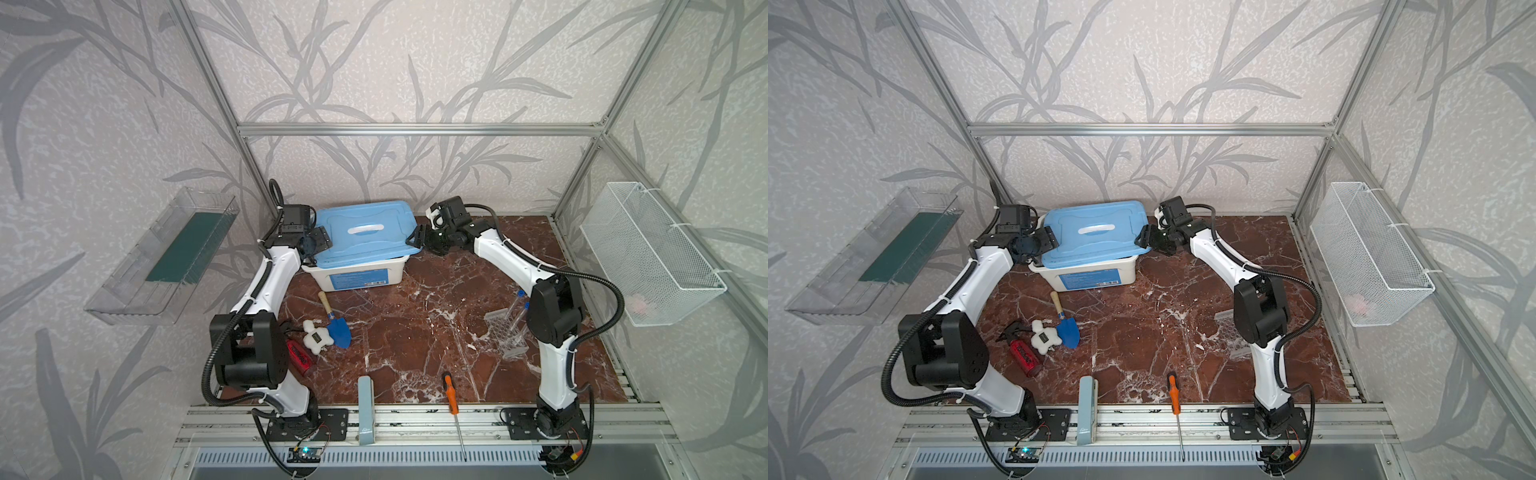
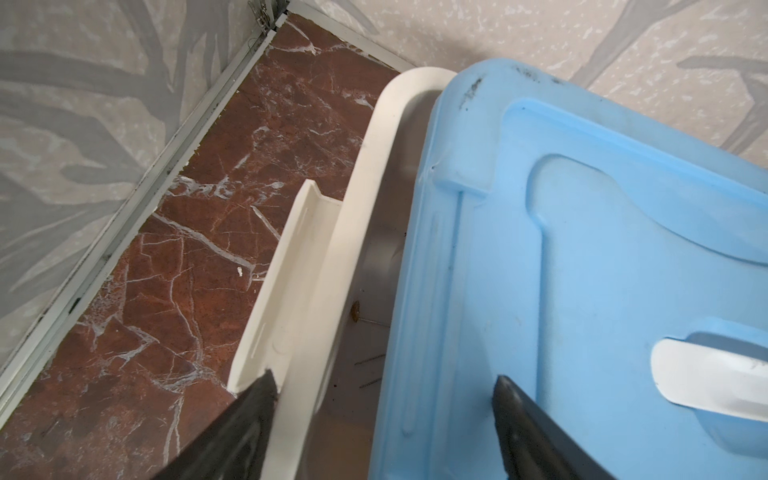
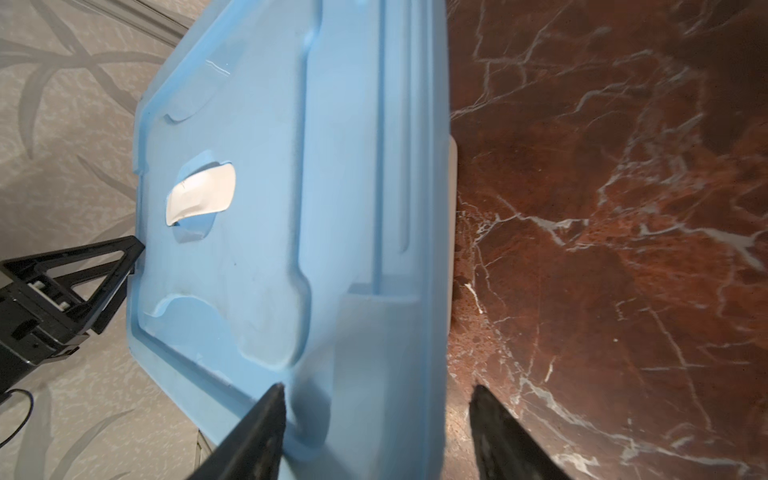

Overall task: Organize the chemistry lab equipment
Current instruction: 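Lower the blue lid onto the white bin with both grippers, then press the lid edges down onto the bin rim with both grippers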

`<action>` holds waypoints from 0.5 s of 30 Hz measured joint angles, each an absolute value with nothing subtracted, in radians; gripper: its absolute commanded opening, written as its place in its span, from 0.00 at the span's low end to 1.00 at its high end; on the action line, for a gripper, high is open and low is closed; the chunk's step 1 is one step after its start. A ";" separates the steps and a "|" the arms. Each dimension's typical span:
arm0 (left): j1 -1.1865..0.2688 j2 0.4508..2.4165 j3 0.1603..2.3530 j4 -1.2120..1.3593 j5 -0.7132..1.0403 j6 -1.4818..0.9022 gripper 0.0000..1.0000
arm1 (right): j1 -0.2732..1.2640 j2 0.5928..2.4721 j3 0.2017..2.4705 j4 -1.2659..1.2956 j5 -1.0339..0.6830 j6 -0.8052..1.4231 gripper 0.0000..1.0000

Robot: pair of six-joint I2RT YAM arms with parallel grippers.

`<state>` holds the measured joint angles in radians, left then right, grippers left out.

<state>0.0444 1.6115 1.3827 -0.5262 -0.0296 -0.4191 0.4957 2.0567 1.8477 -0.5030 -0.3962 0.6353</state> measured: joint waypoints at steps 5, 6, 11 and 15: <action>0.046 1.612 1.380 -0.521 -0.028 -0.423 0.78 | 0.503 2.057 1.893 -0.568 -0.363 0.576 0.60; 0.046 1.612 1.379 -0.519 -0.027 -0.423 0.78 | 0.509 2.057 1.905 -0.582 -0.357 0.567 0.57; 0.048 1.612 1.369 -0.506 -0.020 -0.433 0.87 | 0.550 2.059 1.950 -0.635 -0.330 0.523 0.47; 0.060 1.611 1.354 -0.485 0.003 -0.447 0.88 | 0.559 2.064 1.956 -0.653 -0.325 0.508 0.46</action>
<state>0.0605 1.6108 1.3544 -0.4850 0.0029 -0.4465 0.5594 2.0640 1.9560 -0.6525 -0.3248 0.5076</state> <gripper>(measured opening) 0.881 0.463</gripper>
